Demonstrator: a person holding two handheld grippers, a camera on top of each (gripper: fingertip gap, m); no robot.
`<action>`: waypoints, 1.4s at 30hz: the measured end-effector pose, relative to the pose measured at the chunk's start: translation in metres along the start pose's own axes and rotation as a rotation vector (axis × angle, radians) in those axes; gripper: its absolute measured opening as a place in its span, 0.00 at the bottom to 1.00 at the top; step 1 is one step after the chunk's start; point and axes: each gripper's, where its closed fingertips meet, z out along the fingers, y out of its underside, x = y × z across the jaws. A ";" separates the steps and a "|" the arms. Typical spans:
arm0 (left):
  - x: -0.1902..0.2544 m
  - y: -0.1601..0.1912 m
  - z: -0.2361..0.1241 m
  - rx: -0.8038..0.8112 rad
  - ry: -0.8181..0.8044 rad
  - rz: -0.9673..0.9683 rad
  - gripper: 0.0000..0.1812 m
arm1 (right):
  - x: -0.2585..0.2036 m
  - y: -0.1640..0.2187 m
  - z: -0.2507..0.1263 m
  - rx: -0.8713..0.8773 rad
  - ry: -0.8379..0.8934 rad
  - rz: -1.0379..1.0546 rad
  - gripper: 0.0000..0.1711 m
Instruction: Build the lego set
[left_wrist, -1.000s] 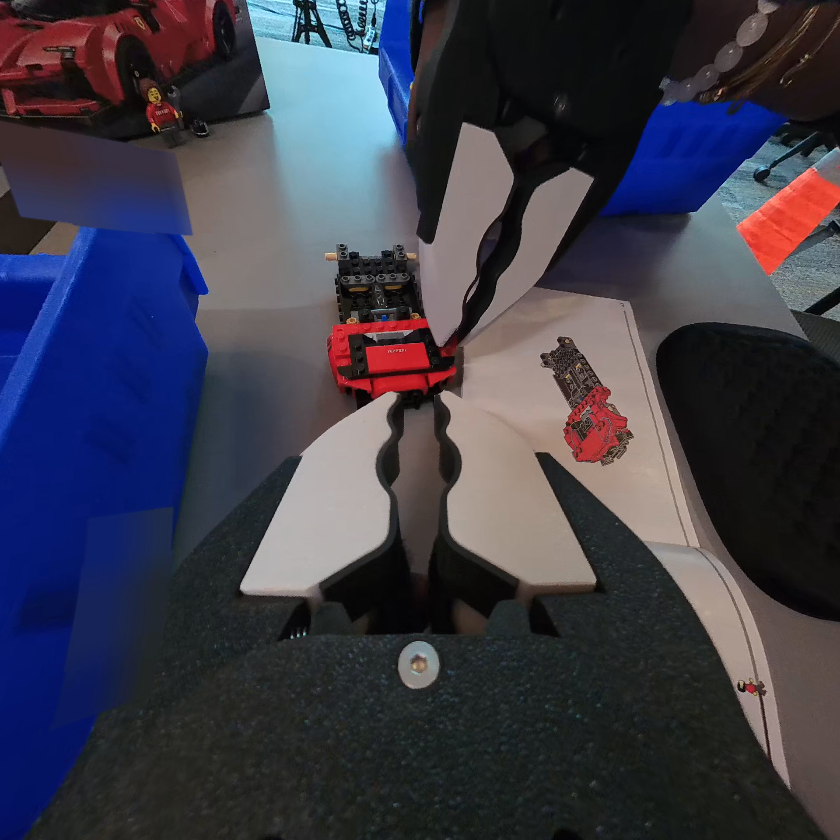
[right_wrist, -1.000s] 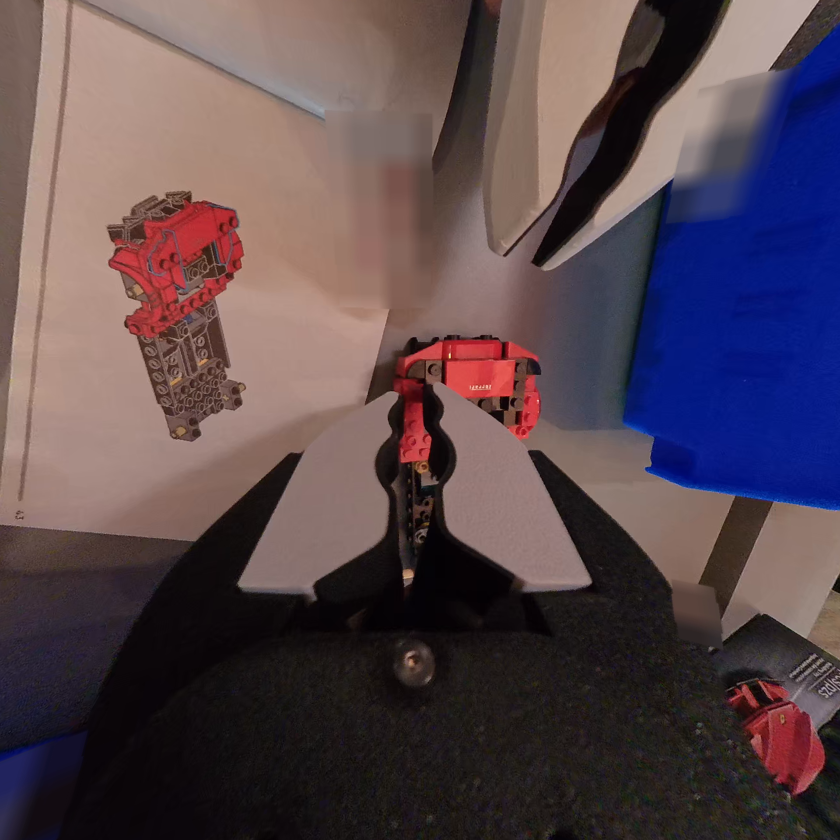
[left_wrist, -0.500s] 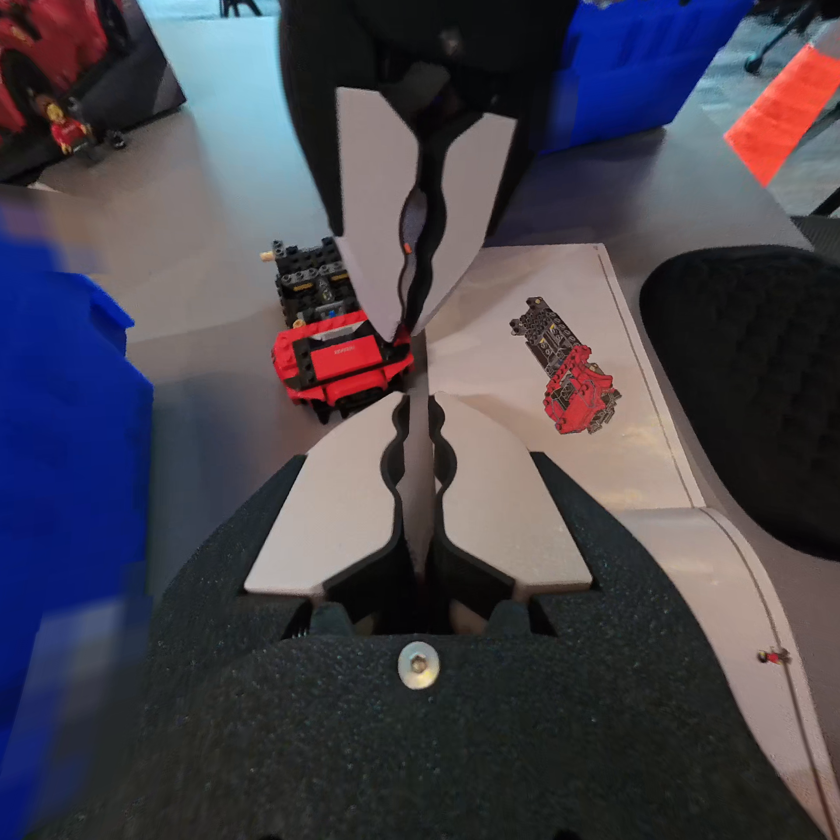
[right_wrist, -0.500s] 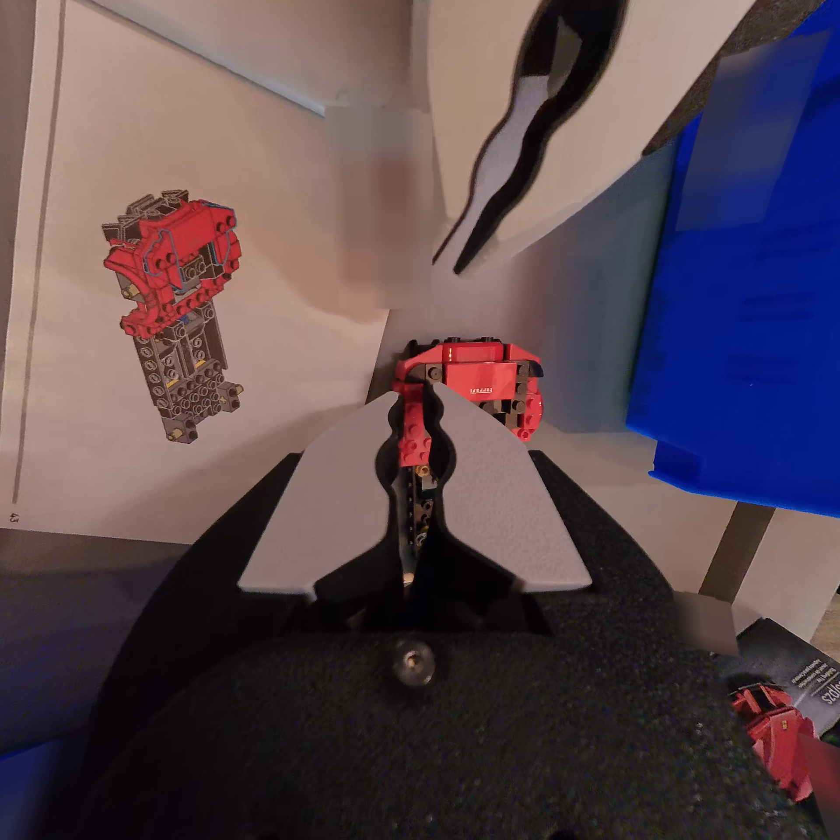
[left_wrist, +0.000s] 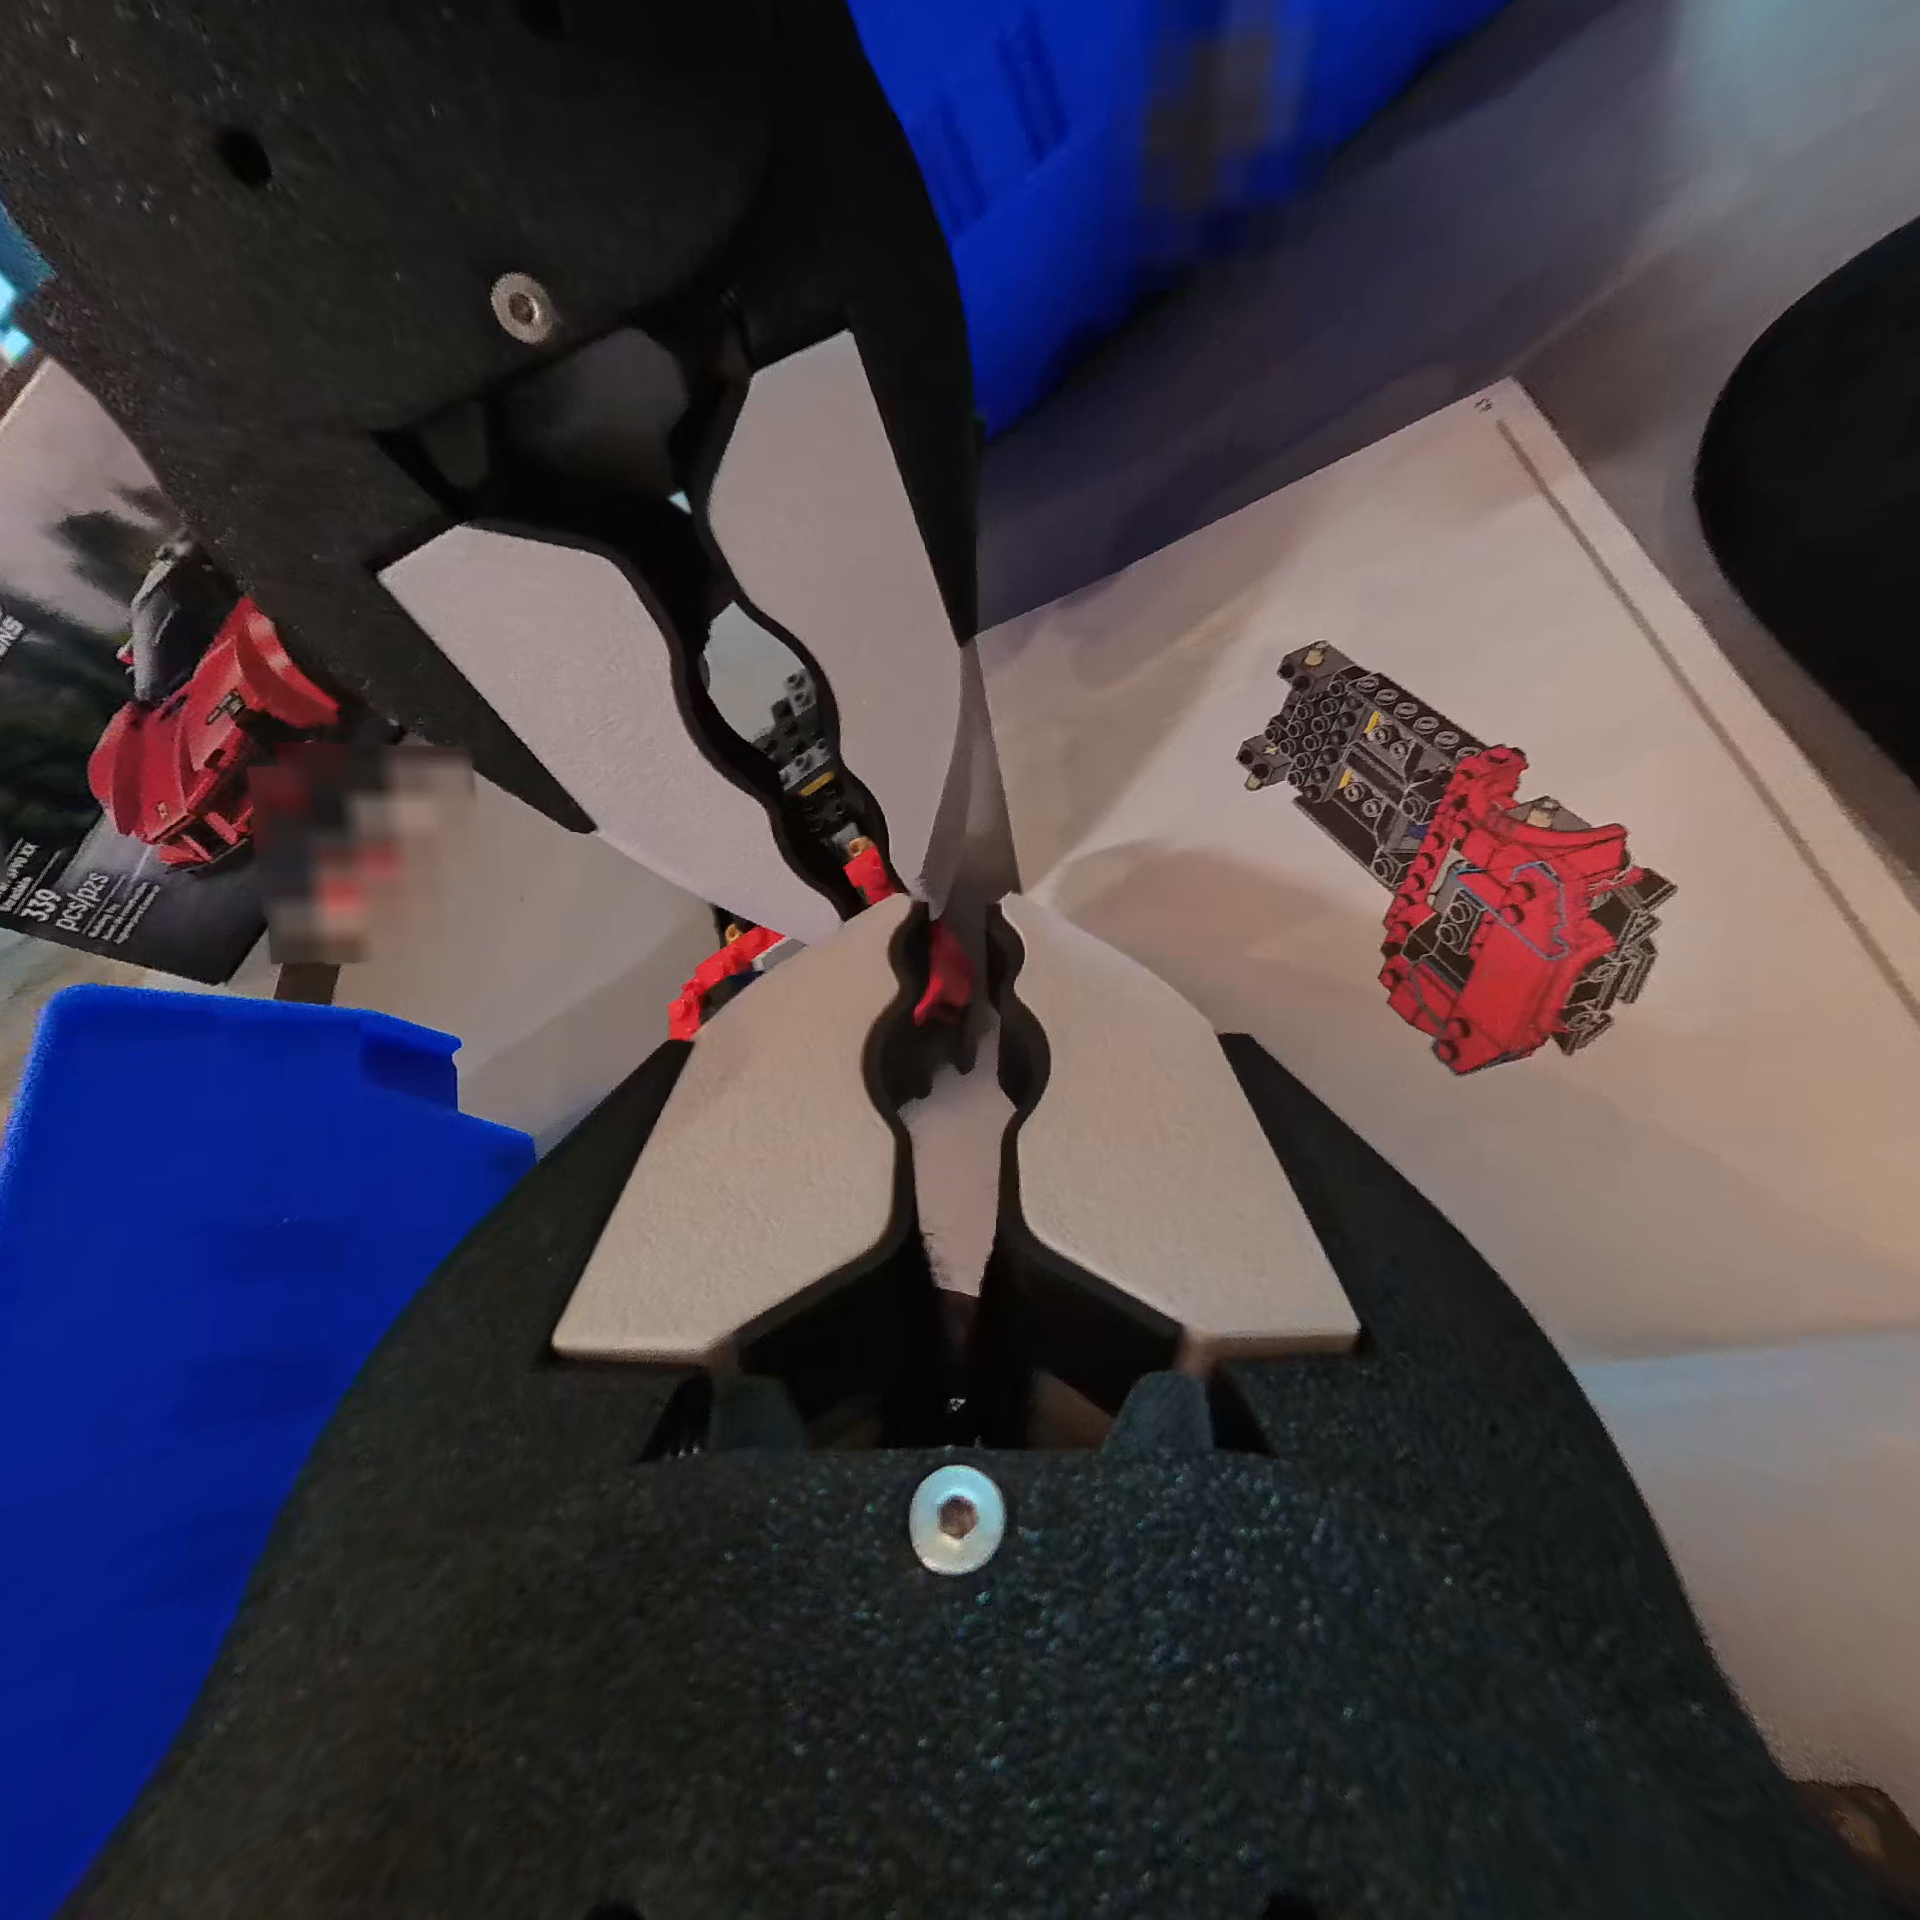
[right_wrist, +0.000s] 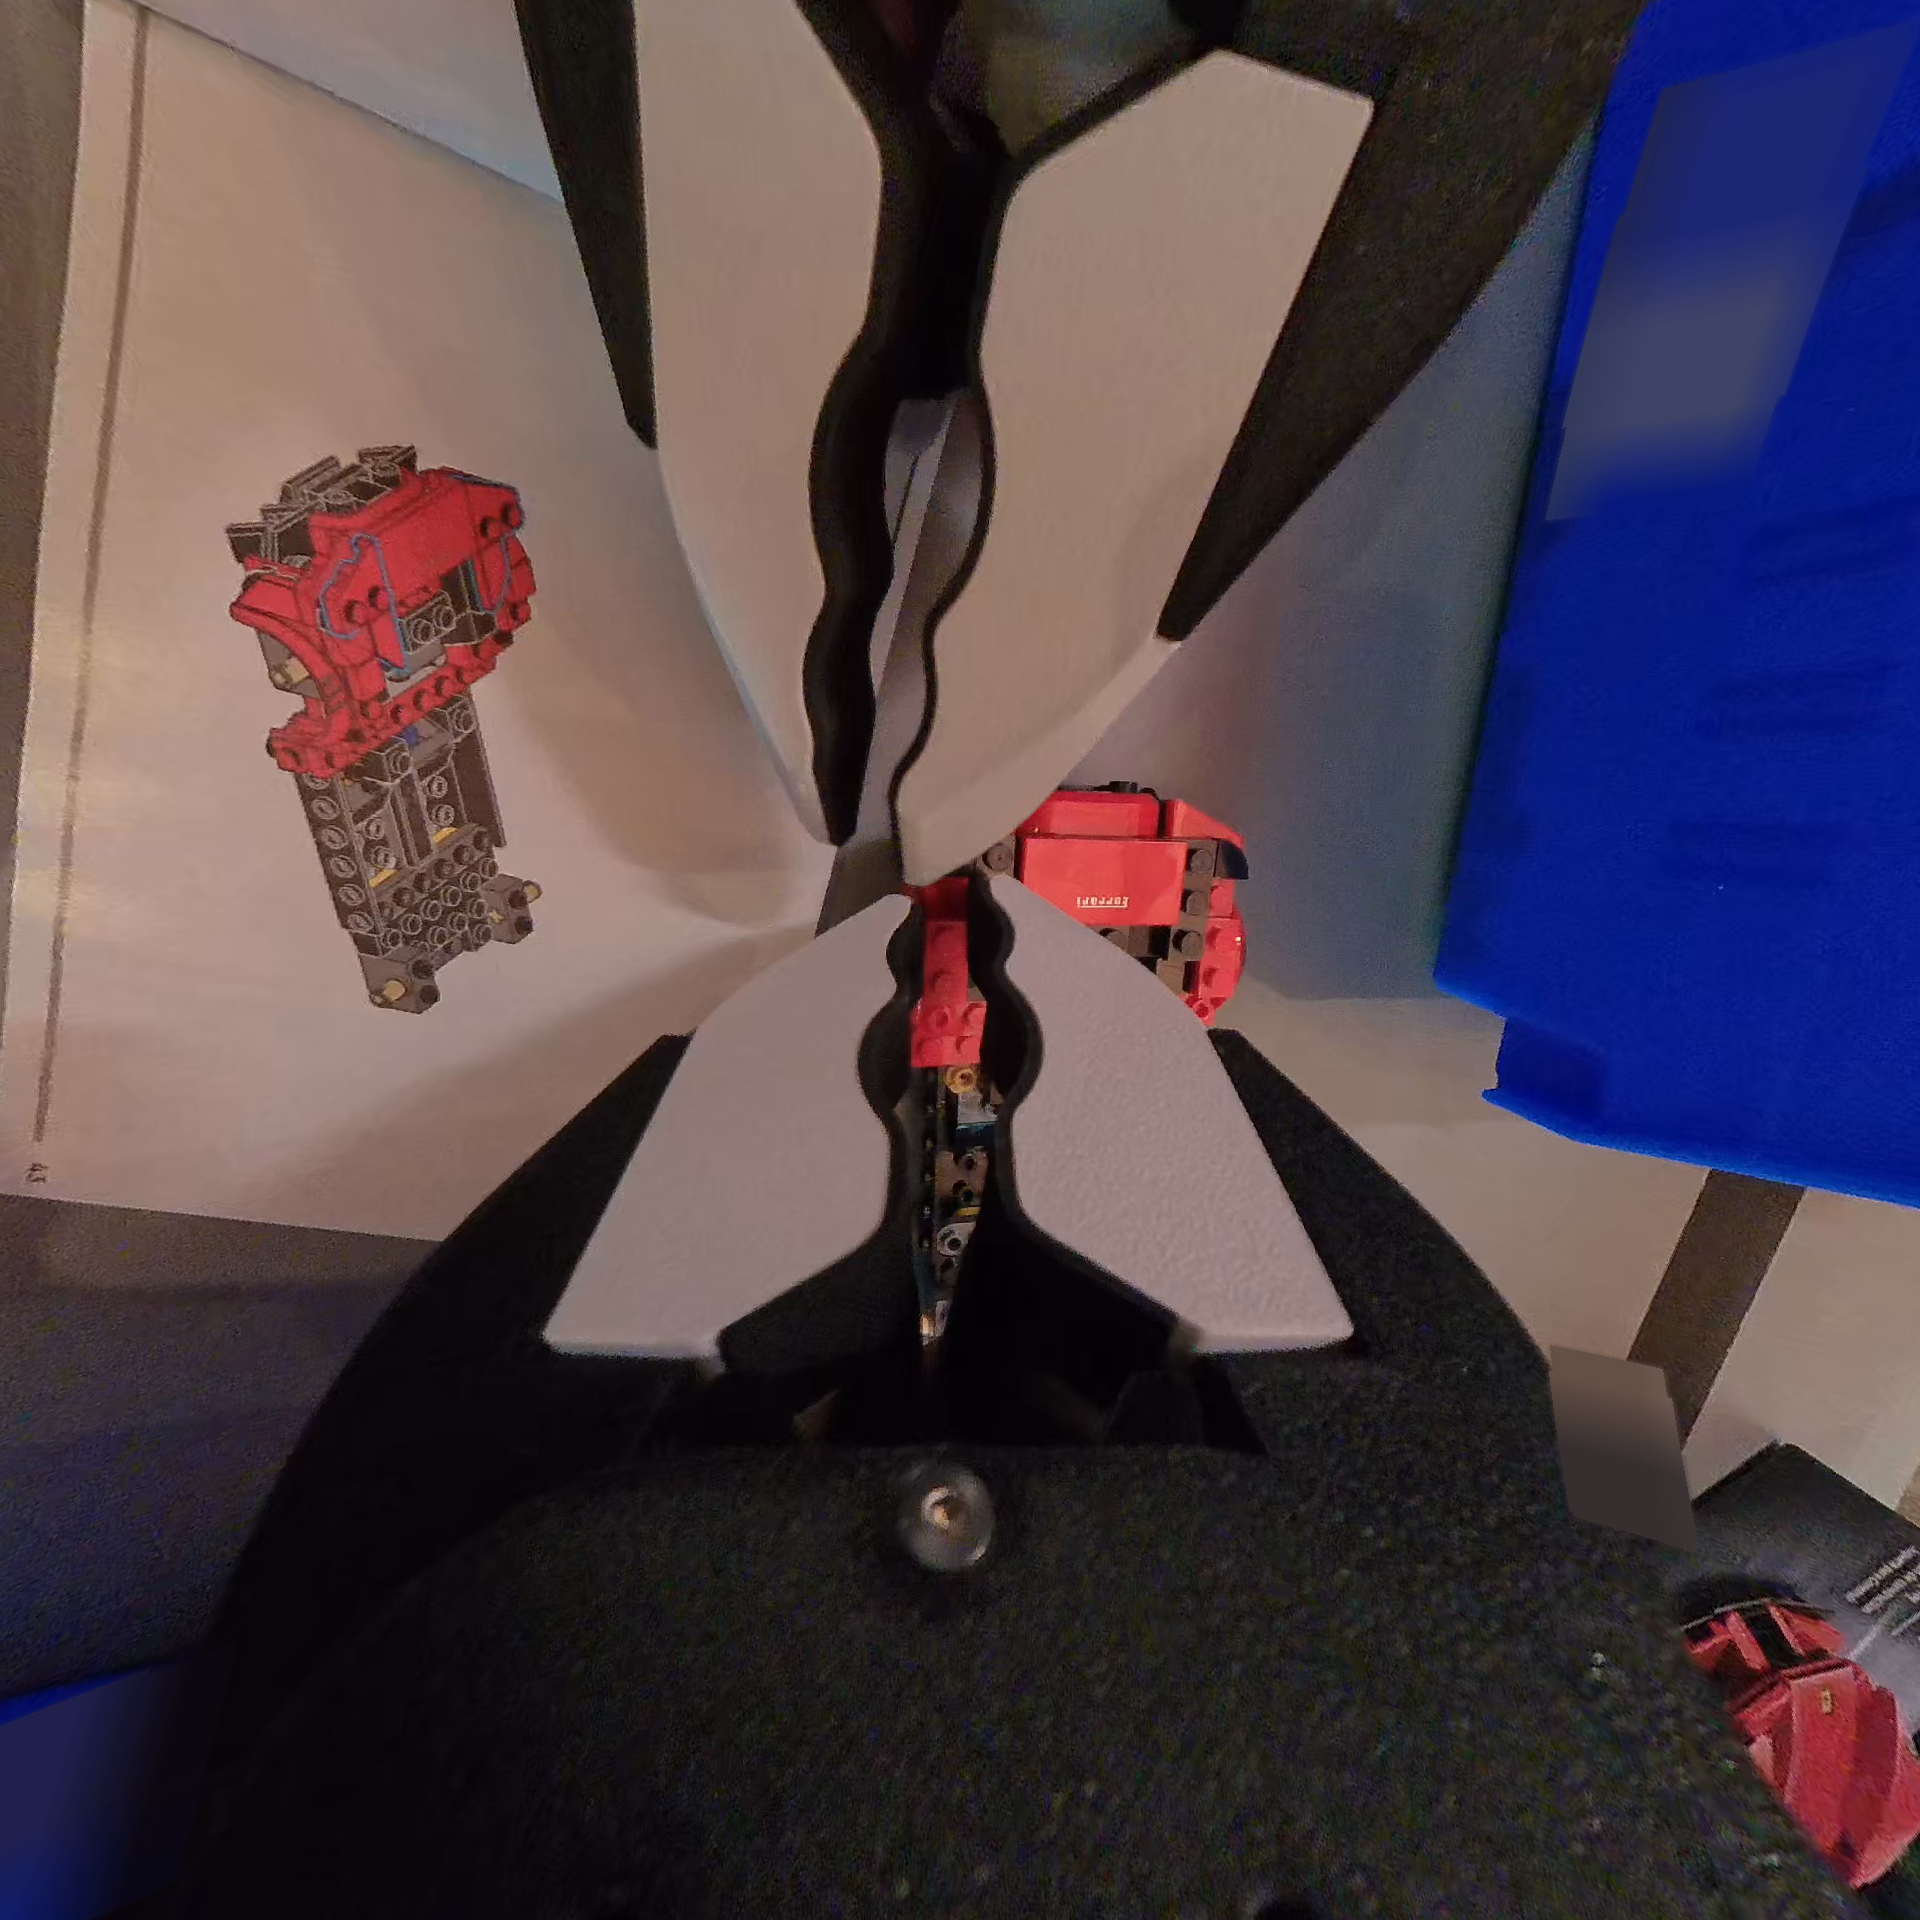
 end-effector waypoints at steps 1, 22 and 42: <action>-0.002 0.001 0.000 -0.008 -0.015 0.004 0.06 | 0.000 0.000 0.000 0.001 0.000 0.001 0.05; -0.030 0.026 -0.012 -0.040 -0.073 -0.209 0.11 | 0.010 0.001 0.002 -0.005 0.087 0.007 0.05; -0.036 0.025 -0.001 0.008 0.111 -0.322 0.28 | 0.012 0.001 0.003 0.004 0.084 0.016 0.04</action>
